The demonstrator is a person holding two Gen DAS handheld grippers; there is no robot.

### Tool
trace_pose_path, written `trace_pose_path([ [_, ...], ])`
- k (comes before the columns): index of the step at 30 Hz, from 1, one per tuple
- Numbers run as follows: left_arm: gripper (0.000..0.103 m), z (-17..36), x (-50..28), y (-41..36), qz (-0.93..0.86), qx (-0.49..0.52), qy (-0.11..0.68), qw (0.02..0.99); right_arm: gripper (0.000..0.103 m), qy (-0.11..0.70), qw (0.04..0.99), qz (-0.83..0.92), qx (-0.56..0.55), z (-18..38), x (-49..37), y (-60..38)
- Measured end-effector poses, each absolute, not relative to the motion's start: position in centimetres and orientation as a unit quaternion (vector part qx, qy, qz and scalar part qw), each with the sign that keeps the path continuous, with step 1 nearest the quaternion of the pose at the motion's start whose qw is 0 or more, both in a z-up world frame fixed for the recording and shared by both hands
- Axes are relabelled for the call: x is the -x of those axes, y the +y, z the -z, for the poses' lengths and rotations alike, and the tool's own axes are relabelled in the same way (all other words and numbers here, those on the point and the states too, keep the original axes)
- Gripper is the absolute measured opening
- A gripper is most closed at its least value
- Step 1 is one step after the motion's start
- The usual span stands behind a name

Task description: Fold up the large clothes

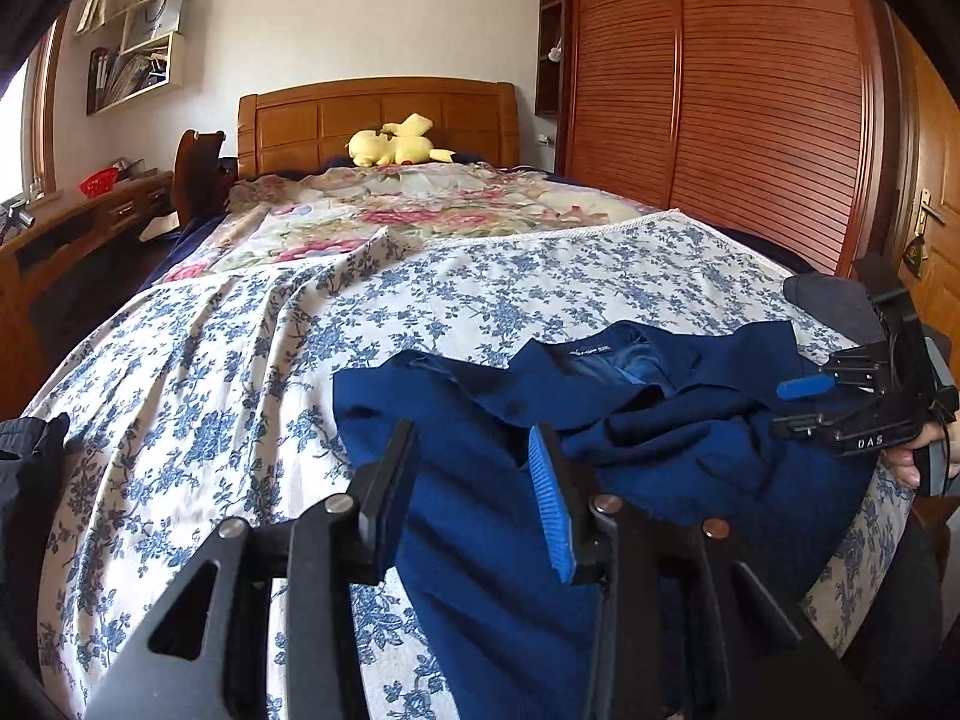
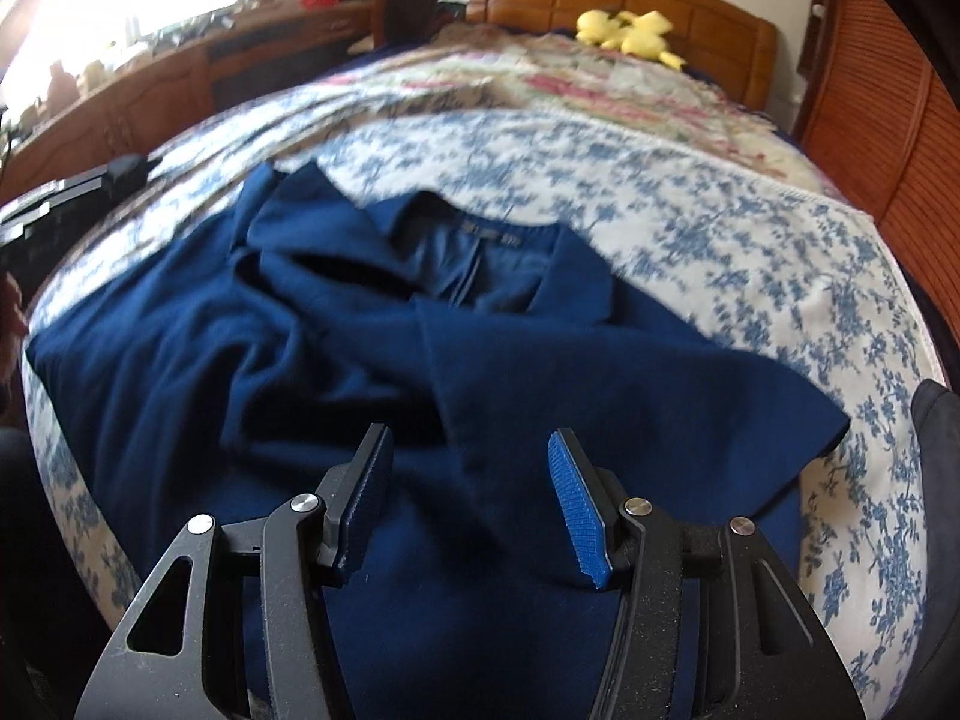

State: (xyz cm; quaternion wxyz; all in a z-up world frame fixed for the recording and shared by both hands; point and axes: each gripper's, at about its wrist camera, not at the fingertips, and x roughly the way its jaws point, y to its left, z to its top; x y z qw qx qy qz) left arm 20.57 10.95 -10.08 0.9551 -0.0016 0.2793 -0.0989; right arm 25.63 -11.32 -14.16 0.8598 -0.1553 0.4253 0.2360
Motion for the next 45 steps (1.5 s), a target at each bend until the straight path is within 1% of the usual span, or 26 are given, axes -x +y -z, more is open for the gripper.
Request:
trace_pose_path([
  [3, 0.036, 10.3, -20.6, 10.9, 0.098, -0.002, 0.281, 0.955, 0.055, 0.441, 0.852, -0.213, 0.185, 15.2, -25.6, -11.2],
  [5, 0.036, 10.2, -20.7, 10.9, 0.099, -0.002, 0.281, 0.955, 0.054, 0.447, 0.851, -0.203, 0.186, 15.4, -26.0, -11.8],
  [6, 0.036, 10.2, -20.7, 10.8, 0.099, -0.002, 0.281, 0.955, 0.05, 0.448, 0.851, -0.202, 0.184, 15.4, -26.2, -12.1],
  [7, 0.036, 10.2, -20.8, 10.8, 0.099, -0.002, 0.28, 0.955, 0.032, 0.448, 0.851, -0.202, 0.187, 15.3, -26.4, -12.2],
  [8, 0.036, 10.1, -20.8, 10.8, 0.099, -0.002, 0.28, 0.955, 0.016, 0.449, 0.848, -0.21, 0.189, 15.2, -26.6, -12.3],
  [9, 0.036, 10.1, -20.8, 10.8, 0.099, -0.001, 0.279, 0.955, 0.008, 0.451, 0.843, -0.22, 0.192, 15.2, -26.9, -12.2],
  [11, 0.036, 10.1, -20.9, 10.8, 0.1, 0.0, 0.279, 0.955, 0.004, 0.447, 0.843, -0.219, 0.203, 14.7, -27.7, -11.8],
  [13, 0.036, 10.2, -20.9, 10.8, 0.1, 0.001, 0.28, 0.955, 0.003, 0.433, 0.851, -0.211, 0.211, 13.6, -28.9, -11.4],
  [20, 0.036, 10.3, -20.9, 11.1, 0.097, 0.003, 0.281, 0.955, 0.003, 0.379, 0.874, -0.181, 0.246, 10.1, -34.4, -8.6],
  [26, 0.036, 10.3, -21.0, 11.3, 0.097, 0.005, 0.28, 0.955, 0.003, 0.379, 0.873, -0.174, 0.253, 10.1, -37.8, -6.3],
  [27, 0.036, 10.3, -20.9, 11.4, 0.097, 0.006, 0.279, 0.955, 0.005, 0.381, 0.873, -0.174, 0.248, 10.2, -38.2, -6.1],
  [28, 0.036, 10.3, -20.9, 11.4, 0.096, 0.007, 0.279, 0.956, 0.009, 0.381, 0.875, -0.173, 0.243, 10.2, -38.4, -5.8],
  [29, 0.036, 10.3, -20.9, 11.6, 0.094, 0.008, 0.277, 0.956, 0.018, 0.379, 0.877, -0.171, 0.24, 10.1, -38.5, -5.7],
  [30, 0.036, 10.3, -20.9, 11.7, 0.093, 0.009, 0.276, 0.957, 0.024, 0.376, 0.88, -0.169, 0.237, 9.9, -38.6, -5.5],
  [31, 0.036, 10.2, -20.9, 11.8, 0.092, 0.011, 0.276, 0.957, 0.034, 0.37, 0.883, -0.168, 0.233, 9.7, -38.5, -5.3],
  [32, 0.036, 10.2, -20.9, 11.9, 0.093, 0.011, 0.275, 0.957, 0.038, 0.362, 0.888, -0.168, 0.229, 9.4, -38.4, -5.2],
  [38, 0.036, 10.1, -20.9, 12.3, 0.088, 0.014, 0.273, 0.958, 0.039, 0.356, 0.887, -0.189, 0.226, 8.6, -37.4, -4.1],
  [45, 0.036, 10.2, -20.9, 12.2, 0.087, 0.011, 0.275, 0.957, 0.04, 0.369, 0.871, -0.223, 0.236, 10.0, -35.1, -3.2],
])
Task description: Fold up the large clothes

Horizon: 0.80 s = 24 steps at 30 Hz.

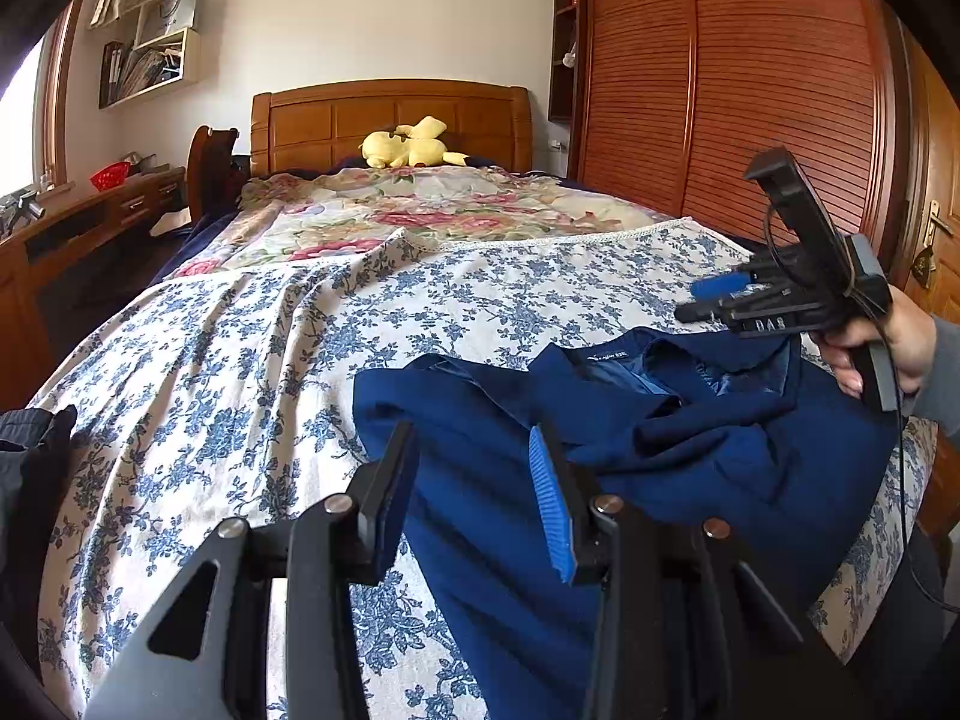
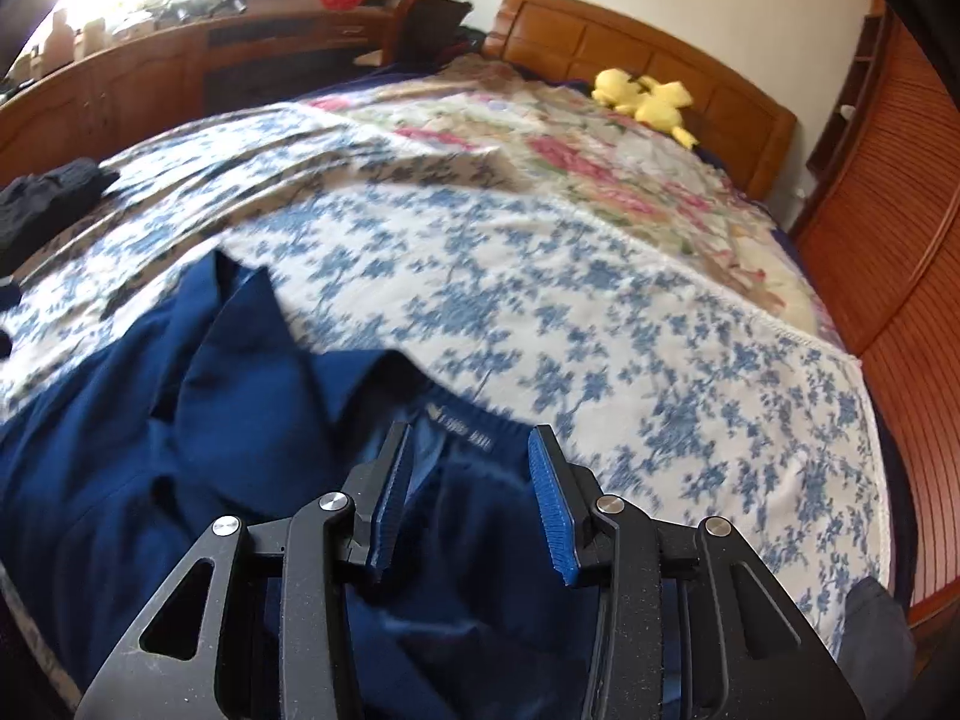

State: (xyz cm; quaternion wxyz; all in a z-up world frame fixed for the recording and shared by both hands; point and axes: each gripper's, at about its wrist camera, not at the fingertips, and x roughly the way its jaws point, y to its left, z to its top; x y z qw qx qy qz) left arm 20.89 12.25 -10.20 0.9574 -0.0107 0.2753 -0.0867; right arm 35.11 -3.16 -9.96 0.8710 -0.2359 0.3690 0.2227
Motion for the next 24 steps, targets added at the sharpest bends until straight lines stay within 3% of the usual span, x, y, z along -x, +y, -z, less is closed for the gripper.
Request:
trace_pose_path([
  [12, 0.036, 10.5, -20.9, 13.1, 0.077, 0.013, 0.28, 0.957, 0.046, 0.407, 0.819, -0.331, 0.231, 14.0, -31.5, 1.9],
  [14, 0.037, 10.6, -20.9, 13.2, 0.076, 0.013, 0.282, 0.956, 0.054, 0.412, 0.811, -0.342, 0.235, 14.5, -30.9, 2.5],
  [19, 0.037, 10.6, -21.0, 13.3, 0.076, 0.013, 0.281, 0.956, 0.063, 0.415, 0.799, -0.35, 0.259, 15.6, -30.2, 3.8],
  [24, 0.037, 10.7, -21.1, 13.2, 0.078, 0.012, 0.282, 0.956, 0.061, 0.428, 0.801, -0.315, 0.274, 17.1, -32.4, 4.5],
])
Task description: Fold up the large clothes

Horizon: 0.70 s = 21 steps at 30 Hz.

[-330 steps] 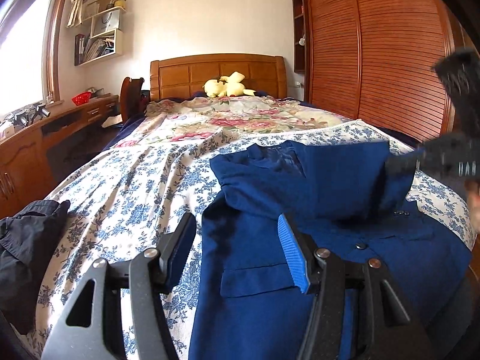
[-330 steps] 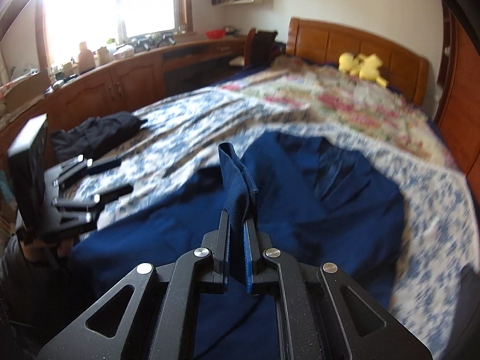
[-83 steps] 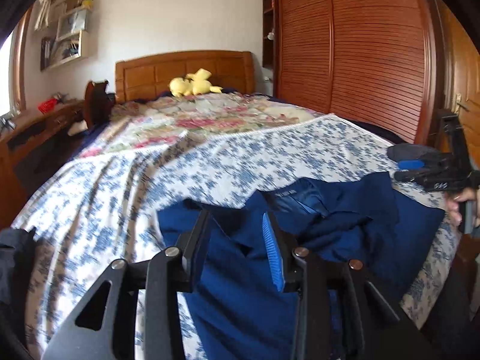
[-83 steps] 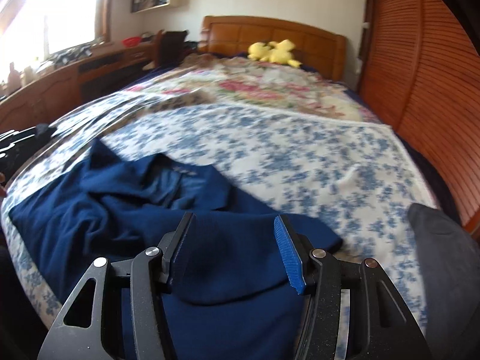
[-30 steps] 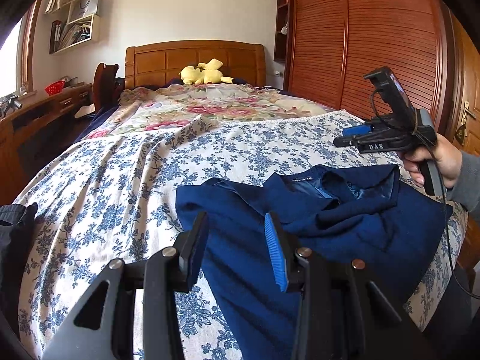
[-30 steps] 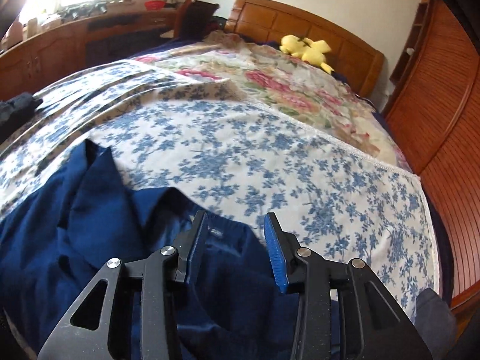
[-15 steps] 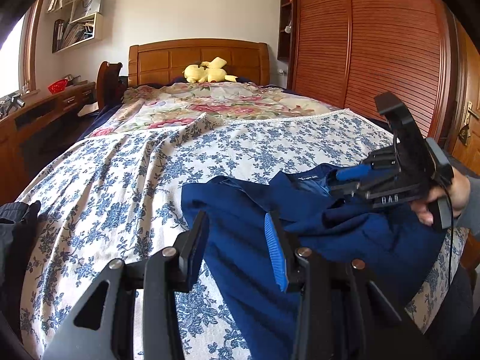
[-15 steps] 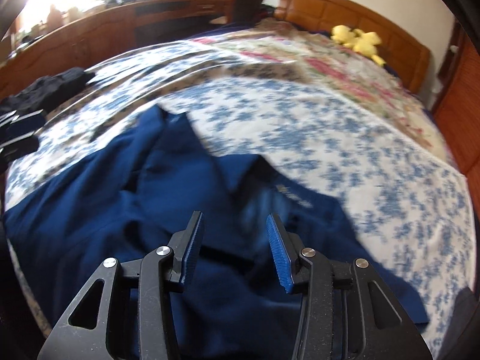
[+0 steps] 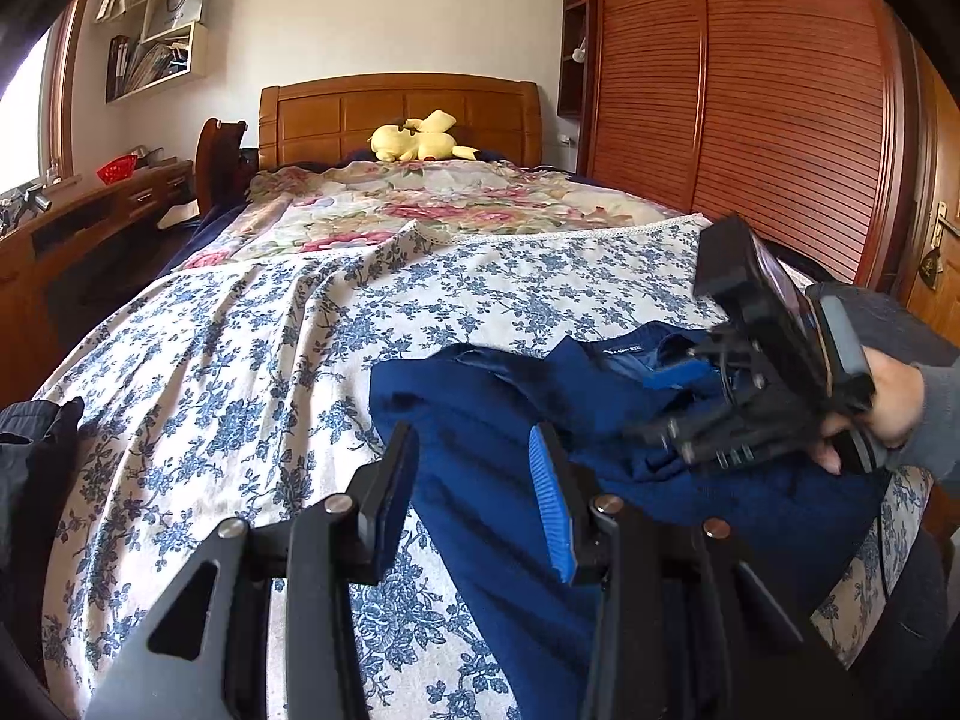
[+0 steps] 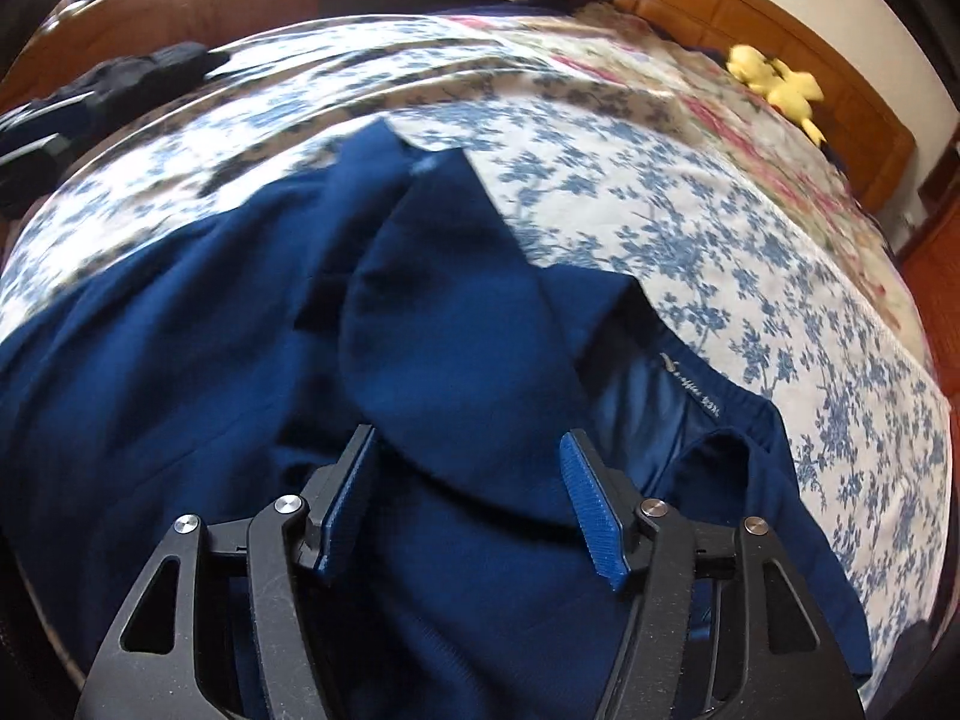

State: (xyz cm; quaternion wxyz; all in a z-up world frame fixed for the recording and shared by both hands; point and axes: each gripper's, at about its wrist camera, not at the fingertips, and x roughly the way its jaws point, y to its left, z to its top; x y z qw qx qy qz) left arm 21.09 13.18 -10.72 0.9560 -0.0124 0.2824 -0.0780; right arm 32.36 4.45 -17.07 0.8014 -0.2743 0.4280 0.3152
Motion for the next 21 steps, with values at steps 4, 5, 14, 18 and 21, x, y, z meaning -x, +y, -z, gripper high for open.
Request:
trace_pose_path([
  [4, 0.036, 10.7, -21.2, 13.0, 0.081, 0.011, 0.283, 0.956, 0.005, 0.411, 0.822, -0.295, 0.262, 15.8, -34.9, 3.7],
  [5, 0.036, 10.7, -21.2, 13.0, 0.083, 0.011, 0.283, 0.956, 0.005, 0.409, 0.825, -0.289, 0.261, 15.6, -35.5, 3.6],
  [14, 0.037, 10.2, -21.6, 11.7, 0.1, 0.014, 0.276, 0.956, 0.041, 0.376, 0.877, -0.185, 0.235, 12.3, -40.6, 0.8],
  [18, 0.036, 9.9, -21.9, 10.8, 0.111, 0.016, 0.274, 0.955, 0.042, 0.378, 0.88, -0.188, 0.216, 10.6, -40.5, -1.3],
  [21, 0.037, 9.7, -22.2, 9.7, 0.122, 0.014, 0.272, 0.954, 0.043, 0.38, 0.877, -0.198, 0.216, 9.9, -39.4, -3.2],
])
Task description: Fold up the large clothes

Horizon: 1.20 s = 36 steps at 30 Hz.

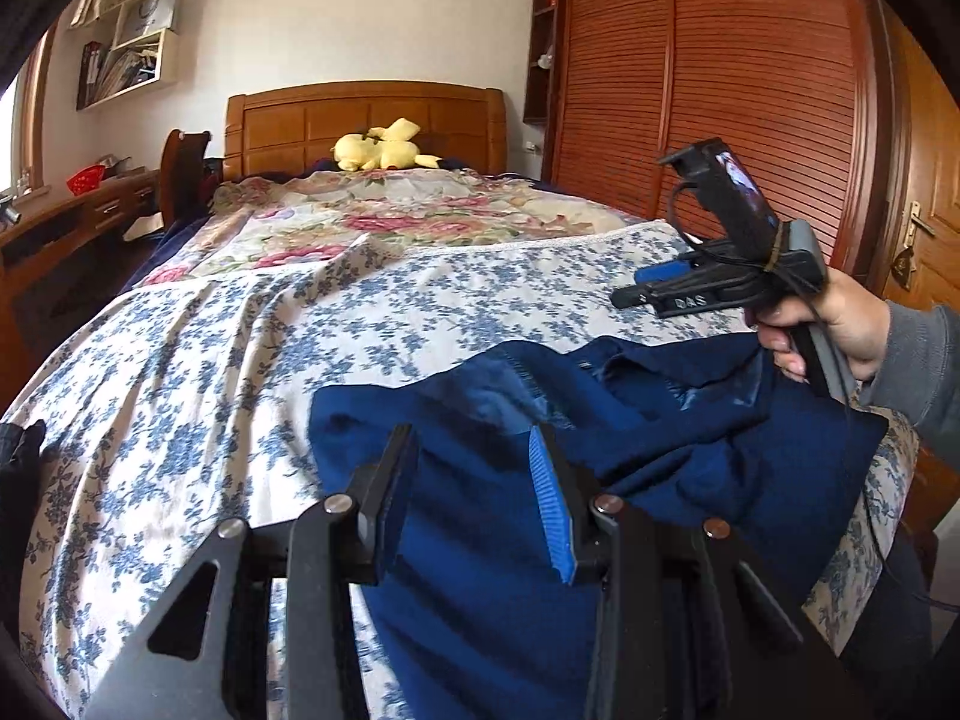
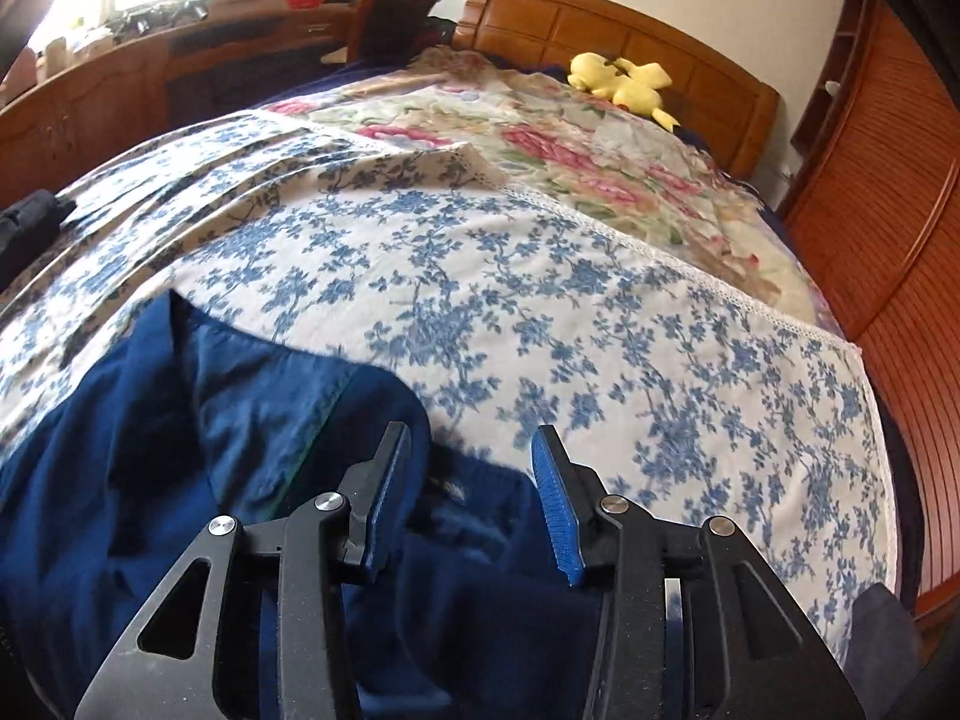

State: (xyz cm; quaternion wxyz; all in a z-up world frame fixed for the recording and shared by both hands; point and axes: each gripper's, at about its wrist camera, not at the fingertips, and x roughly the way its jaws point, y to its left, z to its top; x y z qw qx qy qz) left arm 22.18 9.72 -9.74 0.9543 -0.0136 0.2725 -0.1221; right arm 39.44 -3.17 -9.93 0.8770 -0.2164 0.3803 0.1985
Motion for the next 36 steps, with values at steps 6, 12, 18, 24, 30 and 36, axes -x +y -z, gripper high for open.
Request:
trace_pose_path([
  [6, 0.037, 9.5, -22.8, 7.5, 0.148, 0.009, 0.273, 0.95, 0.044, 0.415, 0.857, -0.2, 0.23, 11.4, -36.4, -7.1],
  [12, 0.044, 9.7, -23.5, 5.6, 0.163, 0.005, 0.275, 0.947, 0.058, 0.435, 0.845, -0.2, 0.237, 13.4, -33.4, -10.7],
  [18, 0.048, 10.3, -24.1, 4.6, 0.158, -0.003, 0.283, 0.946, 0.058, 0.467, 0.829, -0.167, 0.26, 15.5, -33.6, -13.5],
  [24, 0.049, 10.5, -24.1, 4.8, 0.154, -0.004, 0.286, 0.946, 0.058, 0.472, 0.823, -0.116, 0.294, 17.0, -36.5, -15.0],
  [30, 0.049, 10.6, -24.1, 5.1, 0.149, -0.006, 0.289, 0.946, 0.03, 0.442, 0.84, -0.058, 0.31, 15.6, -40.7, -15.6],
  [36, 0.049, 10.6, -24.0, 5.7, 0.144, -0.004, 0.288, 0.947, 0.031, 0.386, 0.885, -0.002, 0.259, 10.5, -43.6, -16.4],
])
